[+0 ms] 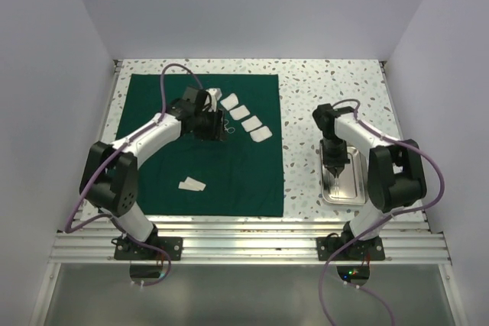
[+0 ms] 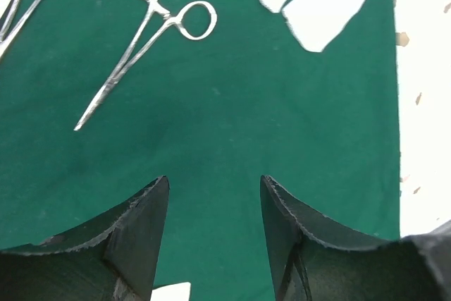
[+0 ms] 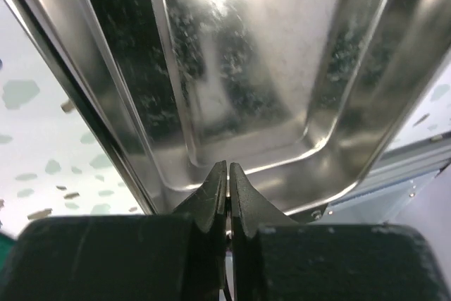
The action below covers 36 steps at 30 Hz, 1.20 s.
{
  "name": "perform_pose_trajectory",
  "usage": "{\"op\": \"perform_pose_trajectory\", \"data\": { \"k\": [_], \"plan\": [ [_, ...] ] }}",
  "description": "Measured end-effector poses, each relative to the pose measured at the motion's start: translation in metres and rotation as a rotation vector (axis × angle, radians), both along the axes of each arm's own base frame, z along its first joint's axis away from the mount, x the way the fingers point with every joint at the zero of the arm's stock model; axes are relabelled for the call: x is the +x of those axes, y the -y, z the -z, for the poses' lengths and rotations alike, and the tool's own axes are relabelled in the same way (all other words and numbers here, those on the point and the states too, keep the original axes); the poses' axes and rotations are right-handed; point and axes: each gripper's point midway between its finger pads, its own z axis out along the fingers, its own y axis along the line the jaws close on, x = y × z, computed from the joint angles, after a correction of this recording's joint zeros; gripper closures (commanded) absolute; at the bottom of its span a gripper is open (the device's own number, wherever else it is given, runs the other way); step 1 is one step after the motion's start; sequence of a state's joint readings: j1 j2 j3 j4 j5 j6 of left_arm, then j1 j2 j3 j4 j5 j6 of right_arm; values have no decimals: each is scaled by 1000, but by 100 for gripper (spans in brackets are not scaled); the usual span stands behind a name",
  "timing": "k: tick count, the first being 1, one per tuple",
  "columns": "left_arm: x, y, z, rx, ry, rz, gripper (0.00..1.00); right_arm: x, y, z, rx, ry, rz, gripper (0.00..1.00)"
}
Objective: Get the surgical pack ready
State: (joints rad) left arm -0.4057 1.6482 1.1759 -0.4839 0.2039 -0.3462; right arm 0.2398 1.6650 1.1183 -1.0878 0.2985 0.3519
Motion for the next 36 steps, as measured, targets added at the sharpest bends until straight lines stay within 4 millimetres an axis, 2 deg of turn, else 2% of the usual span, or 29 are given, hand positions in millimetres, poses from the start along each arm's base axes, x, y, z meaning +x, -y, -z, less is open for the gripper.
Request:
{"op": "perform_pose_trajectory", "data": {
  "k": [5, 10, 16, 17, 22, 24, 27, 33, 36],
  "plan": [
    [3, -6, 12, 37, -16, -6, 41, 10, -4, 16, 11, -1, -5, 100],
    [14, -5, 9, 49, 6, 1, 40, 16, -8, 29, 29, -6, -11, 100],
    [31, -3, 21, 87, 14, 28, 37, 18, -12, 33, 47, -9, -11, 85],
    [34, -4, 25, 99, 12, 31, 37, 17, -13, 34, 54, -11, -10, 77],
    [47, -12, 52, 195, 16, 71, 38, 12, -18, 36, 88, -30, -2, 57],
    [50, -18, 59, 237, 29, 95, 40, 10, -21, 35, 110, -36, 2, 50],
    [57, -25, 60, 288, 65, 119, 43, 9, -27, 29, 147, -25, 4, 44],
    [77, -46, 55, 340, 133, 106, 55, 13, -41, 4, 233, 36, 0, 43],
    [90, -63, 48, 348, 151, 71, 54, 16, -49, -7, 281, 58, -4, 42]
  ]
}}
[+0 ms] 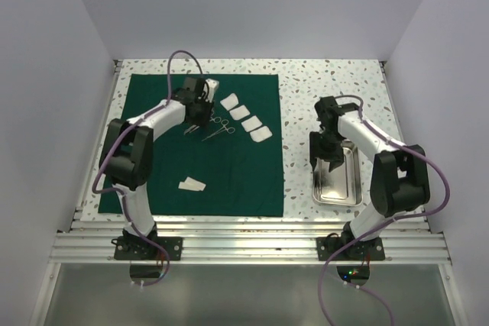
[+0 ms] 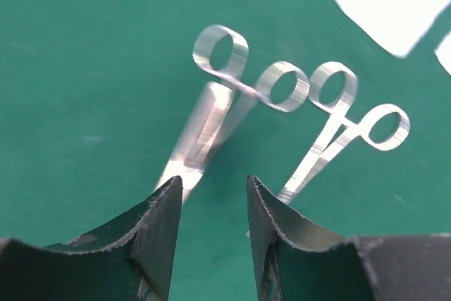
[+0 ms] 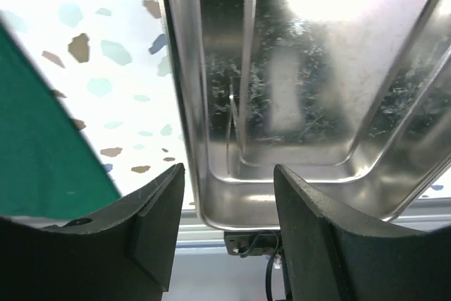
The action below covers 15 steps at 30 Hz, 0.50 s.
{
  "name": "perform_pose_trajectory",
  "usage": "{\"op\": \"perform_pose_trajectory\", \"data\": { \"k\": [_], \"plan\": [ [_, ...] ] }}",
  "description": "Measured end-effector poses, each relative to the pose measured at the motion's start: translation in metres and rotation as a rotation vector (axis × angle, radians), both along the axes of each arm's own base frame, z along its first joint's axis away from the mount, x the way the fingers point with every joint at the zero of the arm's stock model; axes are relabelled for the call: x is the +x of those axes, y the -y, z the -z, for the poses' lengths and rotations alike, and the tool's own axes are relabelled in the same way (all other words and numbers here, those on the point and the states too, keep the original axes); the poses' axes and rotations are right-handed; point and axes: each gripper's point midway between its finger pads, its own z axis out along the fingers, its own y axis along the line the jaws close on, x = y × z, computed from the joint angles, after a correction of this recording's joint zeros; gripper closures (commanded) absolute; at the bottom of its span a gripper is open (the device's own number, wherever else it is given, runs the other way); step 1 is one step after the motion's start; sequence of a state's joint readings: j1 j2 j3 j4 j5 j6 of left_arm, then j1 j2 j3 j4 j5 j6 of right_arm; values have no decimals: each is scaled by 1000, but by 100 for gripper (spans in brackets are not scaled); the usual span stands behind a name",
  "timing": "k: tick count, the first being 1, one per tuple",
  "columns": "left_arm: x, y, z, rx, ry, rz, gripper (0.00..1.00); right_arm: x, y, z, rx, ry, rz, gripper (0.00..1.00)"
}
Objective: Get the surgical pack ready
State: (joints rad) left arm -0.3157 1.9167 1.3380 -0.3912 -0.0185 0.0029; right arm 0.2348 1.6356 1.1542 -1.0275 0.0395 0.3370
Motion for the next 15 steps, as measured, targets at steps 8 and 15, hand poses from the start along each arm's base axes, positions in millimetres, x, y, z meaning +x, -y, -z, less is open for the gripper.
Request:
{"op": "perform_pose_trajectory", "data": {
  "k": [8, 15],
  "plan": [
    [27, -36, -18, 47, 60, -65, 58, 2, -12, -6, 68, 1, -22, 41],
    [19, -38, -1, 70, 6, -61, 64, 4, -17, -9, 100, 6, -39, 41]
  ]
}}
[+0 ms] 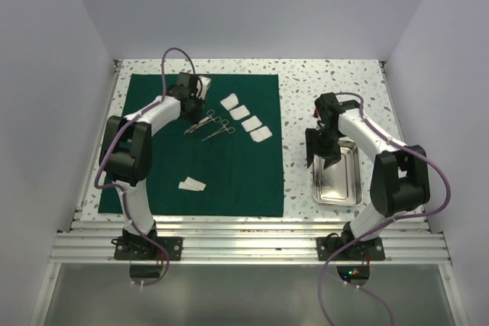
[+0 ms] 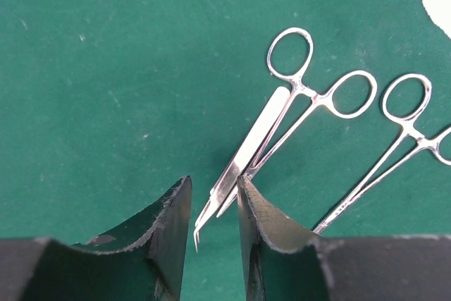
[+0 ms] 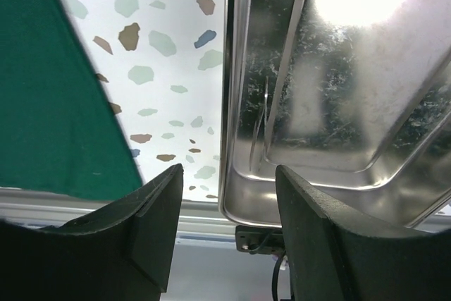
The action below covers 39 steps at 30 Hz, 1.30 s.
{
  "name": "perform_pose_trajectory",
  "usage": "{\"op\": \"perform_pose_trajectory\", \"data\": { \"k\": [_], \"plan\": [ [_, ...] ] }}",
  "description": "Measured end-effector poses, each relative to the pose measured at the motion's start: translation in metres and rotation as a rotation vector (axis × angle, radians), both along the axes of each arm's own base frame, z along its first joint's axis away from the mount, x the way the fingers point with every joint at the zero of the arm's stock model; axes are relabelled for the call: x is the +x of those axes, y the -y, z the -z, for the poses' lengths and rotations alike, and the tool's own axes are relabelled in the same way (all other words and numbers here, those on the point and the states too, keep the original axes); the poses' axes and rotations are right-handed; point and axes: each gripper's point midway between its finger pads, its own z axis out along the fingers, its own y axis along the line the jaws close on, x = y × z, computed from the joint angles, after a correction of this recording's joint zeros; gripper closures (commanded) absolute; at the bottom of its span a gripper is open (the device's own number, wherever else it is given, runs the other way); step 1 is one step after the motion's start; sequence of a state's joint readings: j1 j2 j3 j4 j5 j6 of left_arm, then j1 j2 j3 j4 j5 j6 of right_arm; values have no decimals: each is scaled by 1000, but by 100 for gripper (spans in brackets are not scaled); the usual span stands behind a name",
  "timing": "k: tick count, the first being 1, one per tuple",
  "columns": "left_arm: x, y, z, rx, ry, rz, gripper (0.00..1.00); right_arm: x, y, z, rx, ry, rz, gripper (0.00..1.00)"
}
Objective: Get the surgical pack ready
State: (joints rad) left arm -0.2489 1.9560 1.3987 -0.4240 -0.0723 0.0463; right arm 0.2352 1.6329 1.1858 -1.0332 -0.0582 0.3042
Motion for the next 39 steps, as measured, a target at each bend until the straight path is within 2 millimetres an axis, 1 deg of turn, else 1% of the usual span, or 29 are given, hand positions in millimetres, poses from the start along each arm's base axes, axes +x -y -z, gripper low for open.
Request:
{"op": "perform_pose_trajectory", "data": {
  "k": [3, 9, 12, 18, 21, 23, 24, 27, 30, 33, 36, 39],
  "plan": [
    [-5, -1, 6, 4, -17, 0, 65, 5, -3, -5, 17, 14, -6, 41],
    [-27, -7, 27, 20, -83, 0, 67, 10, -7, -10, 32, 33, -12, 41],
    [-30, -8, 29, 23, -91, -1, 69, 10, -9, -10, 45, 30, -13, 41],
    [-30, -11, 28, 22, -90, -10, 82, 10, -9, -10, 48, 30, -13, 41],
    [-30, -11, 28, 21, -89, -15, 93, 10, -9, -10, 48, 30, -13, 41],
    [-30, -11, 28, 21, -90, -17, 95, 10, -9, -10, 48, 31, -13, 41],
    [-30, -11, 28, 21, -89, -18, 99, 10, -9, -10, 49, 31, -13, 41],
    [-31, -12, 25, 23, -90, -22, 100, 10, -10, -10, 49, 31, -13, 41],
    [-35, -14, 18, 22, -94, -39, 100, 10, -10, -10, 50, 30, -13, 41],
    [-39, -13, 4, 5, -106, -66, 100, 9, -9, -11, 49, 26, -13, 40],
    [-40, -3, -18, -65, -97, -90, 100, 10, -10, -16, 52, 28, -13, 40],
    [-53, 14, -47, -192, -85, -93, 100, 19, -23, -30, 115, 67, -13, 37]
  ]
}}
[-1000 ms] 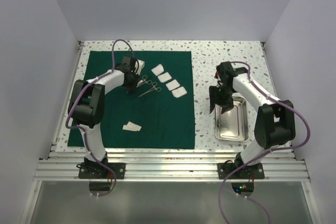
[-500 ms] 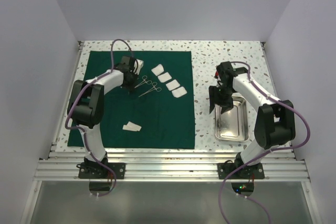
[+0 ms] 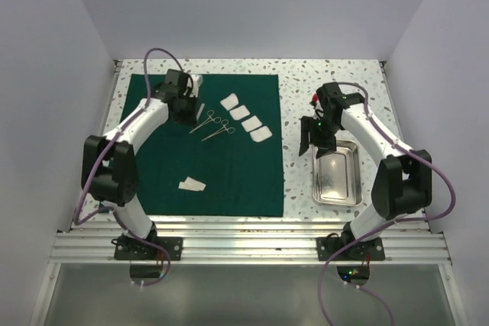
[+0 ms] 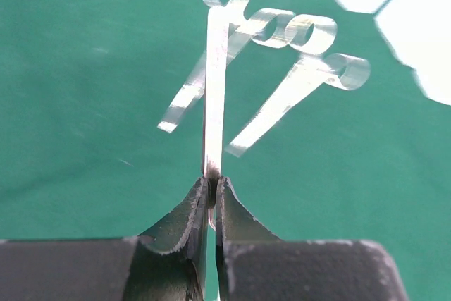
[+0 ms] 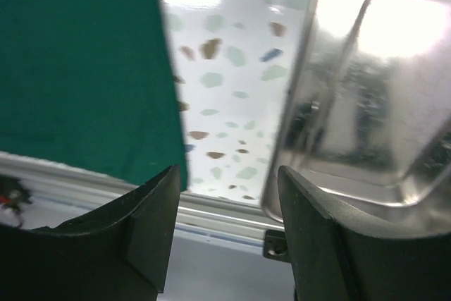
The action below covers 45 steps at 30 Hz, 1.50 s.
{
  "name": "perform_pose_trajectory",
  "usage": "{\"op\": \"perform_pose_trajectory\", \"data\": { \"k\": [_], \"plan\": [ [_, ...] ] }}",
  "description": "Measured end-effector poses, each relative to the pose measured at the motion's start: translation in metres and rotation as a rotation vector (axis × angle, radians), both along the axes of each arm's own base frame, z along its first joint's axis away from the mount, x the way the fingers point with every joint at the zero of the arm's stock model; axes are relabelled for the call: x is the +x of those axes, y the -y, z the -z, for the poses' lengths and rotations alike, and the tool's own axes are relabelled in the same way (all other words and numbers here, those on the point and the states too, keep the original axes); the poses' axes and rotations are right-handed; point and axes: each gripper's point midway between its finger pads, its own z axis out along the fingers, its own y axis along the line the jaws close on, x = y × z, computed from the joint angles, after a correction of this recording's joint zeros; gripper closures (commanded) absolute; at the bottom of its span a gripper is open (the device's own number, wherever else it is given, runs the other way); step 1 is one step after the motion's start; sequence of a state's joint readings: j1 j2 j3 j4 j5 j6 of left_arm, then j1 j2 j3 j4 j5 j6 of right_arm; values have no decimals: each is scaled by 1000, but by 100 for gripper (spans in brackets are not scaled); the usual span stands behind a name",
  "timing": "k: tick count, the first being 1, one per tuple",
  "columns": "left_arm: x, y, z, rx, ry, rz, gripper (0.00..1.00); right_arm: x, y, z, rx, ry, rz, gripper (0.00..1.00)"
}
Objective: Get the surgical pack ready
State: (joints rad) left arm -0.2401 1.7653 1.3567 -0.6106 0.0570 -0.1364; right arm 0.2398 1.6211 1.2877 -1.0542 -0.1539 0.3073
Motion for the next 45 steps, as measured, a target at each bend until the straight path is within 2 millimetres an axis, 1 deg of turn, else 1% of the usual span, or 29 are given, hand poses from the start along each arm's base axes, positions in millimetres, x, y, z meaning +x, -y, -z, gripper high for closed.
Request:
{"op": "perform_pose_trajectory", "data": {
  "k": [1, 3, 6, 7, 8, 11, 13, 14, 15, 16, 19, 24, 27, 30, 33, 34, 35, 36, 37, 38, 39, 40, 41, 42, 43, 45],
  "plan": [
    [-7, 7, -10, -53, 8, 3, 100, 4, -9, -6, 45, 25, 0, 32],
    [-21, 25, -28, -175, 21, 14, 100, 12, -34, -23, 159, 87, 8, 29],
    [-49, 57, -48, -356, 5, 49, 100, 28, -85, -53, 338, 204, -8, 26],
    [-58, 71, -51, -410, -11, 72, 100, 31, -104, -61, 395, 231, -23, 26],
    [-67, 85, -54, -461, -28, 96, 100, 33, -117, -68, 436, 250, -35, 26],
    [-94, 124, -54, -571, -102, 171, 100, 33, -160, -84, 557, 276, -57, 28],
    [-111, 142, -54, -625, -150, 206, 100, 35, -172, -90, 593, 283, -48, 30],
    [-117, 148, -55, -645, -169, 217, 100, 38, -176, -93, 608, 290, -36, 31],
    [-122, 152, -56, -659, -180, 224, 100, 42, -178, -96, 621, 295, -22, 33],
    [-124, 155, -59, -673, -185, 226, 100, 45, -179, -99, 632, 302, -10, 36],
    [-125, 159, -69, -706, -172, 234, 100, 51, -181, -103, 653, 310, 24, 38],
    [-124, 164, -88, -750, -127, 253, 100, 54, -187, -107, 681, 316, 41, 41],
    [-125, 167, -91, -763, -123, 265, 100, 54, -192, -106, 689, 314, 41, 43],
    [-126, 170, -92, -772, -124, 271, 100, 54, -194, -100, 685, 297, 43, 48],
    [-126, 171, -94, -782, -122, 275, 100, 55, -196, -92, 677, 276, 49, 61],
    [-126, 171, -95, -784, -121, 278, 100, 56, -197, -89, 674, 270, 51, 80],
    [-126, 172, -96, -789, -120, 283, 100, 56, -197, -87, 671, 267, 51, 90],
    [-126, 173, -97, -793, -118, 289, 94, 56, -197, -85, 668, 262, 52, 100],
    [-126, 173, -97, -794, -118, 290, 68, 56, -198, -85, 673, 254, 54, 100],
    [-127, 173, -96, -790, -119, 295, 60, 55, -198, -86, 679, 250, 55, 100],
    [-128, 174, -95, -789, -123, 299, 54, 55, -197, -85, 668, 255, 48, 100],
    [-128, 173, -94, -778, -119, 307, 47, 53, -193, -82, 641, 256, 37, 100],
    [-127, 171, -94, -764, -108, 309, 46, 53, -187, -76, 601, 255, 33, 100],
    [-124, 169, -93, -748, -100, 307, 41, 51, -178, -70, 550, 249, 32, 100],
    [-120, 166, -93, -723, -88, 305, 40, 50, -170, -67, 506, 248, 25, 100],
    [-104, 158, -93, -662, -49, 287, 40, 52, -142, -59, 368, 260, 22, 100]
  ]
}}
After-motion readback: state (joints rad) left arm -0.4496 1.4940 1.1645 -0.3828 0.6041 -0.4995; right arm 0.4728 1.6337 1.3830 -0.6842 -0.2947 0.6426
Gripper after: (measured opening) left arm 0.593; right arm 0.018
